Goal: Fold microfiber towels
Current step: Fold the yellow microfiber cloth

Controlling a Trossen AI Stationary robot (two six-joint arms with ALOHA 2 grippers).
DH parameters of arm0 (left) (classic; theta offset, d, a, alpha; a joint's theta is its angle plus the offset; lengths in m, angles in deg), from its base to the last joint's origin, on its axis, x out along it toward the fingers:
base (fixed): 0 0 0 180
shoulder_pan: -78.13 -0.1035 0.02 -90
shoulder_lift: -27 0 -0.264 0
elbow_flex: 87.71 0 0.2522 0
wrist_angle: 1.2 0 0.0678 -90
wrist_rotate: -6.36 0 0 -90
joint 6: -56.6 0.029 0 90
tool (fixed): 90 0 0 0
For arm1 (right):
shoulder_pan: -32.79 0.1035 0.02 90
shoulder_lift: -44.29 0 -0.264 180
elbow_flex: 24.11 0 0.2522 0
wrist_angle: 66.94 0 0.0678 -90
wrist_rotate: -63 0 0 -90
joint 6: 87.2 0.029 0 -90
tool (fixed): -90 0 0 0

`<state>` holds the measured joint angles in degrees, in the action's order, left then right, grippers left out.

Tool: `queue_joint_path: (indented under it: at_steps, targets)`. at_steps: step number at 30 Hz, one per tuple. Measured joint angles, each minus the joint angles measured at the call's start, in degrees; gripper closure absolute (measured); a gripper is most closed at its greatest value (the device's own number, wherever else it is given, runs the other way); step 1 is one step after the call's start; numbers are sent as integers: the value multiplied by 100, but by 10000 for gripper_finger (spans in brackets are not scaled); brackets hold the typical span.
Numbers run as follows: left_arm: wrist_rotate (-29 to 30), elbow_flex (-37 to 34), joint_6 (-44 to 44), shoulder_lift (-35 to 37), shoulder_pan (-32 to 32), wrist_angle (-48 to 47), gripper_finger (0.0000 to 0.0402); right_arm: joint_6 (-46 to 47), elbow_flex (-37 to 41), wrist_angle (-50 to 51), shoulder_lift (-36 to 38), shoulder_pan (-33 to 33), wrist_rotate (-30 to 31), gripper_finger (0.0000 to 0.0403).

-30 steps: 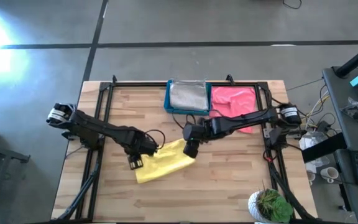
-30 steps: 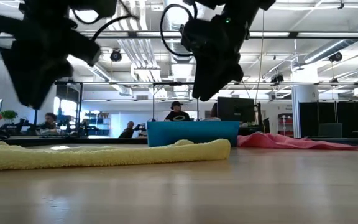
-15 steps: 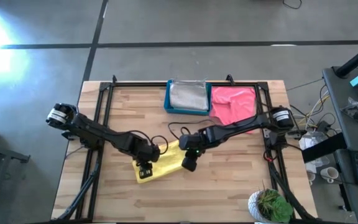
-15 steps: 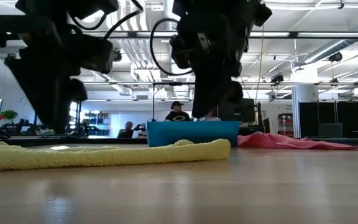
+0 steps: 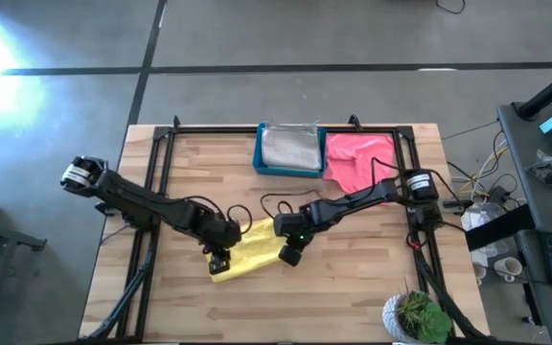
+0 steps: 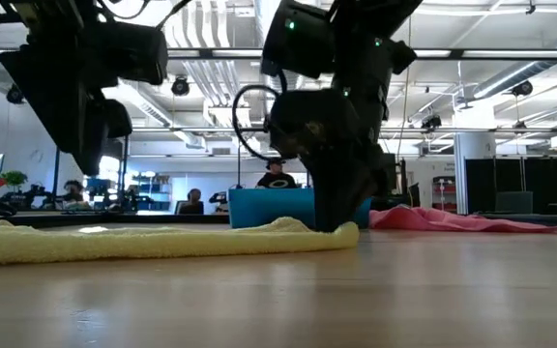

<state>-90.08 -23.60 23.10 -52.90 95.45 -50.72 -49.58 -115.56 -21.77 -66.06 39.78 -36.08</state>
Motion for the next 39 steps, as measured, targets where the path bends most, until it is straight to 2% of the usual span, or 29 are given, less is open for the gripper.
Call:
queue_joint_path:
  at_steps: [2, 6, 17, 19, 22, 29, 34, 39]
  targets:
    - [138, -3, 135, 102, -7, -34, 226, 35, -4, 23, -68, -15, 12, 394]
    - [521, -3, 372, 236, -11, -80, 226, 129, -25, 302, -102, -74, 443, 394]
    - [695, -12, 590, 282, -48, -80, 226, -164, -7, 1350, -88, -618, 2679, 394]
    - [697, -12, 594, 282, -48, -82, 226, -164, -36, 1684, -89, -701, 2905, 394]
    - [696, -14, 673, 282, -48, -93, 226, -170, -109, 2006, 0, -711, 2921, 394]
    - [697, -14, 892, 294, -48, -217, 226, -15, -389, 1839, 503, -238, 2834, 394]
    - [849, -15, 892, 434, -48, -589, 226, -21, -520, 464, 590, 89, 2188, 394]
    - [1073, -16, 944, 750, -48, -807, 226, -9, -518, -884, 390, 320, 2109, 394]
